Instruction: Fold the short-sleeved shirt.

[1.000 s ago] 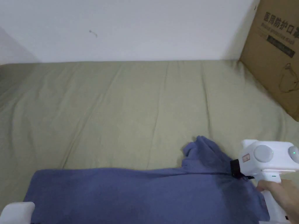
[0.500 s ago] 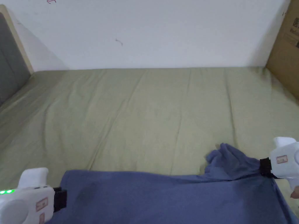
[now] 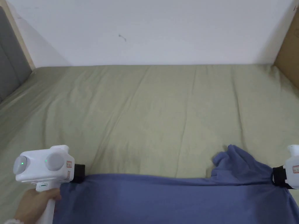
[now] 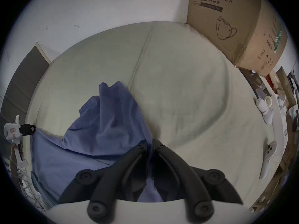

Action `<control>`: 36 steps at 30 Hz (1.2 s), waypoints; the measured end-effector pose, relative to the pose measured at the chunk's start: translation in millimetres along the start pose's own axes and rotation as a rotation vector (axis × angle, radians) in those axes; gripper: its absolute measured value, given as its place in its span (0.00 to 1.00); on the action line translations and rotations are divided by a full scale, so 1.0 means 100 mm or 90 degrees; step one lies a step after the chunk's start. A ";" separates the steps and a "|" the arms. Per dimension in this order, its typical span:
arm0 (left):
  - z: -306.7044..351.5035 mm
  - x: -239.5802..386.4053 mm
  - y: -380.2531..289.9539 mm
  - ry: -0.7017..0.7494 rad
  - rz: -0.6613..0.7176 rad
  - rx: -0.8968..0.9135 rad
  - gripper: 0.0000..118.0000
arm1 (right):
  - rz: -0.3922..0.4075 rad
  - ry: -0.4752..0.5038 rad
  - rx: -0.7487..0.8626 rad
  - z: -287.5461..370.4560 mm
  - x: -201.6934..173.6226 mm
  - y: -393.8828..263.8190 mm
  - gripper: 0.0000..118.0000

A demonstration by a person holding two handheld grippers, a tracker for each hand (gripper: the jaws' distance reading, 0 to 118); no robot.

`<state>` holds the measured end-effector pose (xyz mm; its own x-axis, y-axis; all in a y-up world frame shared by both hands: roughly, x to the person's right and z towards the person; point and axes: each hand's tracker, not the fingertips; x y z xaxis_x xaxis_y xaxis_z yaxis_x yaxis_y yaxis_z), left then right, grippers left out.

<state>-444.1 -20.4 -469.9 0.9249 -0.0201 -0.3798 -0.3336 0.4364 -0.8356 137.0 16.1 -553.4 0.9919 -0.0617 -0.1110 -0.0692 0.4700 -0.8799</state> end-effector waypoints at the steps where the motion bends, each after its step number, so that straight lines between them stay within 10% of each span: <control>1: 0.07 0.02 0.02 -0.002 -0.014 0.002 0.11 | 0.002 0.000 0.002 0.02 0.00 0.00 0.06; 2: 0.15 0.05 0.03 0.003 -0.027 0.008 0.00 | 0.003 0.003 0.002 0.05 0.00 -0.01 0.06; 11: 0.42 -0.09 -0.10 -0.025 -0.063 0.062 0.00 | -0.002 0.024 0.058 0.75 0.02 -0.26 0.06; 15: 1.63 -0.20 -0.90 -0.027 -0.100 0.088 0.00 | 0.006 0.027 0.073 1.19 0.09 -0.66 0.06; 32: 1.84 -1.01 -2.54 -0.080 -0.020 -0.013 0.01 | -0.060 0.051 -0.042 1.51 0.41 -2.92 0.06; 34: 1.92 -0.95 -2.48 -0.075 -0.015 -0.012 0.15 | -0.066 0.042 -0.034 1.52 0.36 -2.92 0.08; 36: 1.78 -0.95 -2.67 -0.038 -0.023 0.007 0.64 | -0.047 0.003 -0.025 1.58 0.28 -2.86 0.52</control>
<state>-410.3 25.2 -140.3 0.9459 0.0177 -0.3240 -0.2975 0.4459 -0.8442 201.4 18.9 -231.6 0.9940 -0.0990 -0.0470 0.0000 0.4287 -0.9034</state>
